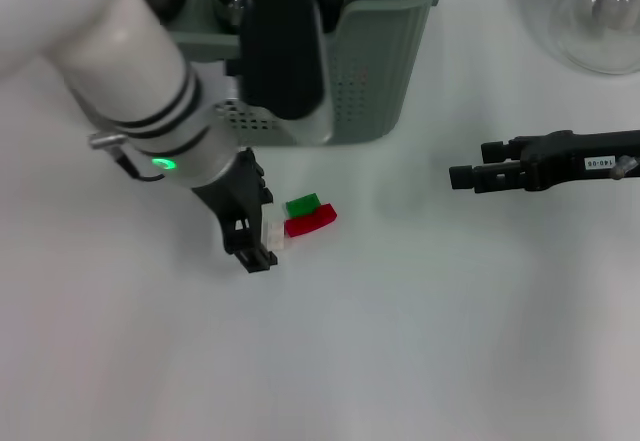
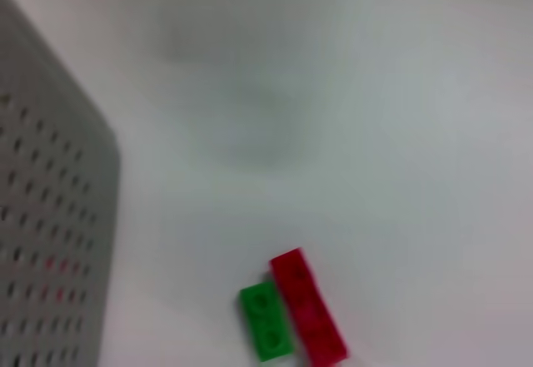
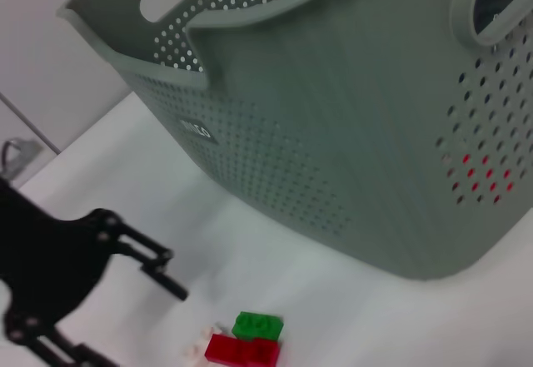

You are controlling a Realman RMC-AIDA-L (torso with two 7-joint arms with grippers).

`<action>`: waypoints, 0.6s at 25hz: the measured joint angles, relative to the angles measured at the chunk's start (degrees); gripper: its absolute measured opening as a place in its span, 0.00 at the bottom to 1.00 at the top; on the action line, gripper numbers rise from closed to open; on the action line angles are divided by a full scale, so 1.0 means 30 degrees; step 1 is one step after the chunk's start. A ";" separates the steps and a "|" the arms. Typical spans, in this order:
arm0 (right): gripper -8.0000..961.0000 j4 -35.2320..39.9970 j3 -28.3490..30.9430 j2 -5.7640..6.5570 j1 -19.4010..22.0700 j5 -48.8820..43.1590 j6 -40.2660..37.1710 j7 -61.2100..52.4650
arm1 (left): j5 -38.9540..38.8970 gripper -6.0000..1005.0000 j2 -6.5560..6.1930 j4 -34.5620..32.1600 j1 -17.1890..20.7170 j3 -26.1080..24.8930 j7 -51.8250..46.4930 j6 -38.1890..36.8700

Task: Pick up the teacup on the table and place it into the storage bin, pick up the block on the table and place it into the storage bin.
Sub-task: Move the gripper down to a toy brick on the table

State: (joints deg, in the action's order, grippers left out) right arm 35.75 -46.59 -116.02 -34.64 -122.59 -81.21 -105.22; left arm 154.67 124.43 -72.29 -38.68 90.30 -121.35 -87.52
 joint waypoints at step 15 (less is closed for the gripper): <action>0.99 0.0007 0.0032 0.0059 0.0077 -0.0006 0.0036 0.0134 | 0.0910 0.76 0.0036 0.2925 -0.1629 0.2012 -0.1687 0.2046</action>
State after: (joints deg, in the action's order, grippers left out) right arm 35.77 -46.49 -115.84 -34.41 -122.61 -81.10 -104.82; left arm 157.40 124.54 -63.51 -43.57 96.34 -126.41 -81.38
